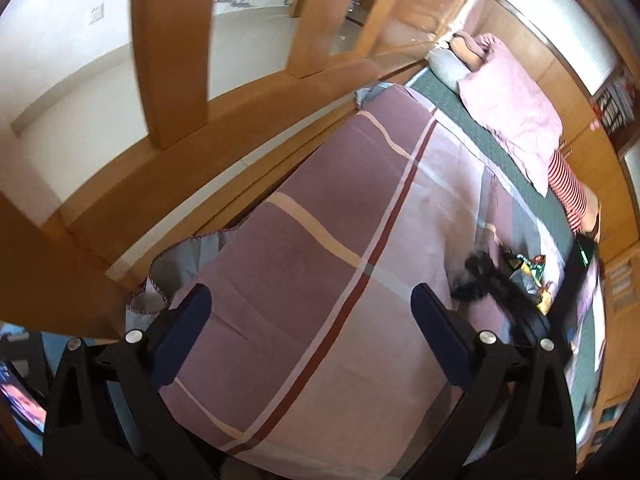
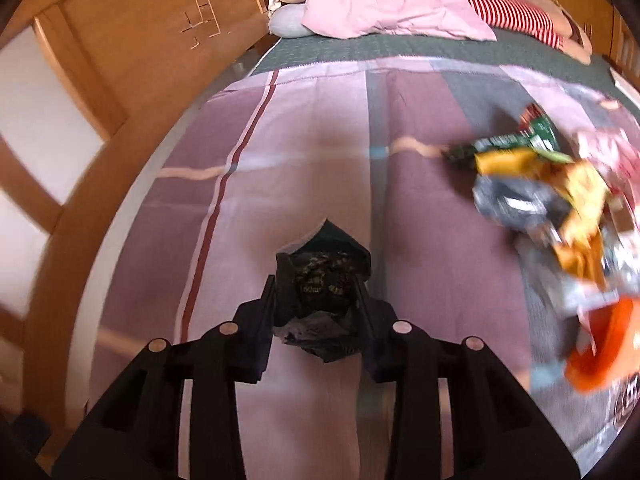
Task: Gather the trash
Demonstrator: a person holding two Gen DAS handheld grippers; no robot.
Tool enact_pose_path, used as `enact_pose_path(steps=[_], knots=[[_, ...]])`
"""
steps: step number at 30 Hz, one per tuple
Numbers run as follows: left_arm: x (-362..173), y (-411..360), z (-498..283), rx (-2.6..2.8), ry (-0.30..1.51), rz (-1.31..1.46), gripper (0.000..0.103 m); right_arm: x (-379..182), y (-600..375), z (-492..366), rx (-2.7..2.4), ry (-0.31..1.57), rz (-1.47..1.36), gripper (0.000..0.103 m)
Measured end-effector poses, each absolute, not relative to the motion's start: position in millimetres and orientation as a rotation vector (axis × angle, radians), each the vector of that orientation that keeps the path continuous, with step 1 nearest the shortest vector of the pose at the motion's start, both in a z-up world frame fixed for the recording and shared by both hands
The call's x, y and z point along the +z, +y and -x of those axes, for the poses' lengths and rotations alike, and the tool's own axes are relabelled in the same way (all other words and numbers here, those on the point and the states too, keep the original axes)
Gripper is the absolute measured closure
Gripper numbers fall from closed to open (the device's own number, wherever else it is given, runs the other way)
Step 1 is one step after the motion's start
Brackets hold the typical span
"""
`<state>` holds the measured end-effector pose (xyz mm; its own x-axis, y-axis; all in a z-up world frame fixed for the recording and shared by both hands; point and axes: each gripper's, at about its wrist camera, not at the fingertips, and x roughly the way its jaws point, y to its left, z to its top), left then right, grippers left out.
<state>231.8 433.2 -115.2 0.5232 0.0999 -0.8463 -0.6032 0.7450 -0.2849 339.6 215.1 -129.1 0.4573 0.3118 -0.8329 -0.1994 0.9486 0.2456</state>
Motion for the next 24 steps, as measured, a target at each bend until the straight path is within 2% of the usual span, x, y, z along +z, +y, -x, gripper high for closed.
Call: enact_pose_path(steps=[7,15,18,20,22,24], knots=[[-119.7,428.0,-229.9,0.44,0.945,0.625,0.004,-108.5,177.1,-293.4,0.261,1.068,-0.087,0.067],[-131.0,392.4,-243.3,0.339,1.017,0.556,0.004,-117.8,145.1,-274.9,0.205,1.142,-0.089,0.065],[-133.8,384.2,-247.6,0.317,1.033,0.547,0.004,-112.2,147.3,-273.0,0.316,1.137,-0.106,0.058],[-134.7,383.3,-248.3,0.315,1.036,0.557,0.004,-106.1,150.5,-270.3,0.394,1.128,-0.124,0.048],[-135.4,387.6,-247.1,0.325,1.036,0.584,0.004,-96.7,151.5,-266.9,0.437,1.097,-0.138,0.042],[-136.2,393.2,-244.1,0.331,1.036,0.622,0.004,-83.4,144.8,-265.2,0.41,1.029,-0.158,0.042]])
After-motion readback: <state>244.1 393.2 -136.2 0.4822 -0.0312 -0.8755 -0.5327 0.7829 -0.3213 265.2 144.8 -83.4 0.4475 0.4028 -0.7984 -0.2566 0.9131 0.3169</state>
